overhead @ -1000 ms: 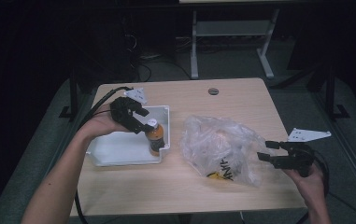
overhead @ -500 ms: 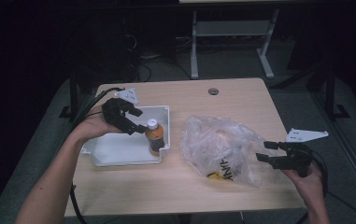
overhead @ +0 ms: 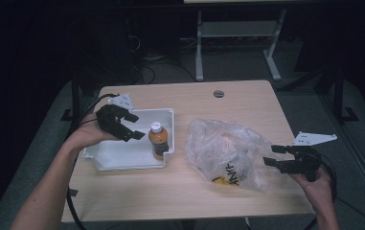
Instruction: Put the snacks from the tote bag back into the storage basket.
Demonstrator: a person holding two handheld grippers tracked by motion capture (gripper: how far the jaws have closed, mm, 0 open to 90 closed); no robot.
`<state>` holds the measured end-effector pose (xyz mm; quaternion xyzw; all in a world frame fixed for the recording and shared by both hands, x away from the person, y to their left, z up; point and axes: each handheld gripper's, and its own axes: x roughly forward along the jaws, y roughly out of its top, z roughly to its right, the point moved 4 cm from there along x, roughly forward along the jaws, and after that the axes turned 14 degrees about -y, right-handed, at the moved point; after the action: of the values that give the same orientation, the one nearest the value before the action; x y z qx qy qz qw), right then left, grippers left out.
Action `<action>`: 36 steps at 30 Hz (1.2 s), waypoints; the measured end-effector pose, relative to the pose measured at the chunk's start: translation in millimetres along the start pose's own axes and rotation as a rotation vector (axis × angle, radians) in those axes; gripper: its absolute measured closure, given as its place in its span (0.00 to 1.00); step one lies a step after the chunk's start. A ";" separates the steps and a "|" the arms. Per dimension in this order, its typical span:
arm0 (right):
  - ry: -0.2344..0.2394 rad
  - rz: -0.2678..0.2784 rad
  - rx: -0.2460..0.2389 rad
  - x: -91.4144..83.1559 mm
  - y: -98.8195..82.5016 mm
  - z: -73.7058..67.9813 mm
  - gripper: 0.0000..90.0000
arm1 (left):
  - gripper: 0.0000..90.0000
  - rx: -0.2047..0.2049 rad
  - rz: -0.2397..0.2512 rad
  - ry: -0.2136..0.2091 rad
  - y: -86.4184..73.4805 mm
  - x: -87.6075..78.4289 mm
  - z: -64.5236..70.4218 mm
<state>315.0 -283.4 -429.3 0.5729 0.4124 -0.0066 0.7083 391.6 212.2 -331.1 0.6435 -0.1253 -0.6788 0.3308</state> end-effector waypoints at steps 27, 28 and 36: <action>0.008 -0.012 -0.018 4.4 1.6 -4.9 0.38 | 0.34 -0.064 0.041 0.024 -40.6 0.4 5.5; 0.008 -0.014 -0.017 4.1 1.2 -4.9 0.38 | 0.34 -0.066 0.040 0.026 -42.3 0.5 5.8; 0.005 -0.014 -0.018 3.4 1.2 -6.0 0.38 | 0.34 -0.078 0.047 0.021 -54.0 2.6 8.3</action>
<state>314.4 -276.5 -430.4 0.5637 0.4182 -0.0066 0.7123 368.3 249.0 -364.1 0.6343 -0.1103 -0.6684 0.3725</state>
